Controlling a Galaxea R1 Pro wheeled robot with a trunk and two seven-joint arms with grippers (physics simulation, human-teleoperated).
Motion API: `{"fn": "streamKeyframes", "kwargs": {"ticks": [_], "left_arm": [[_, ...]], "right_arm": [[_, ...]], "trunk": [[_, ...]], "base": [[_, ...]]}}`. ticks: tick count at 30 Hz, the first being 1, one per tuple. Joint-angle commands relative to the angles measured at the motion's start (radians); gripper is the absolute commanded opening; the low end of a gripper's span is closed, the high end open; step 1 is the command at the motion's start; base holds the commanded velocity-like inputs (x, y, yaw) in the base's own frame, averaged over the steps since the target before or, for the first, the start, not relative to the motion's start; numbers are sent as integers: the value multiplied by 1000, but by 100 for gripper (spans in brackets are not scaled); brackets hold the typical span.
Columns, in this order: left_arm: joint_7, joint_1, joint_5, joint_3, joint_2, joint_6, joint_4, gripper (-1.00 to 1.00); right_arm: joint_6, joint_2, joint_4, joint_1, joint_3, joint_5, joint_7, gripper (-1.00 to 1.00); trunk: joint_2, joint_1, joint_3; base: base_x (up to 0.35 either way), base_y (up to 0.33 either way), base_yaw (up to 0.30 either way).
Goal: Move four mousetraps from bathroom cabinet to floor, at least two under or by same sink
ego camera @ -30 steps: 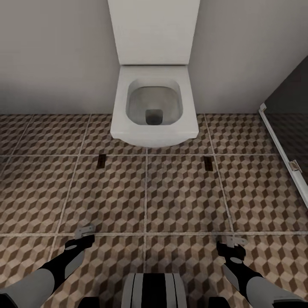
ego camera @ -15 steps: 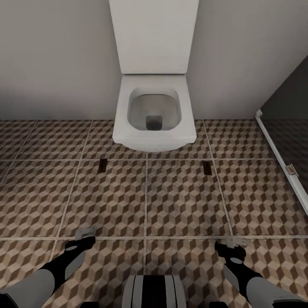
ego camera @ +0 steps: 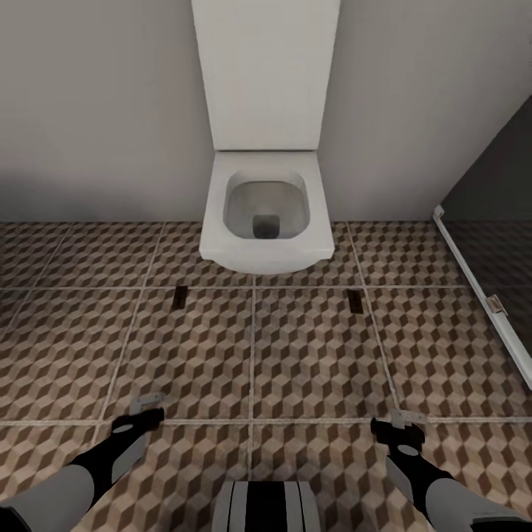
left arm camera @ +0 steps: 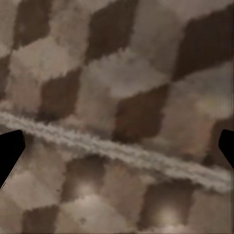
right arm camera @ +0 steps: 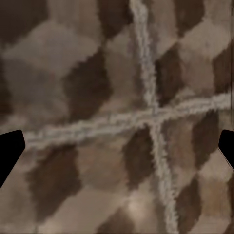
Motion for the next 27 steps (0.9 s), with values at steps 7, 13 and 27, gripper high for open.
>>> {"fn": "streamKeyframes", "kwargs": {"ticks": [7,13,27], "left_arm": [[6,0,10,-9,1,-3,-2,100],[6,0,10,-9,1,-3,-2,100],[5,0,10,-9,0,-2,-2,100]], "right_arm": [[-4,0,1,0,8,-10,-2,100],[-4,1,0,0,8,-10,-2,100],[-4,1,-1,0,9,-9,-2,100]], "trunk": [[1,-3,27],[3,-6,50],[6,-12,104]], "base": [[0,0,0],[0,0,0],[0,0,0]]}}
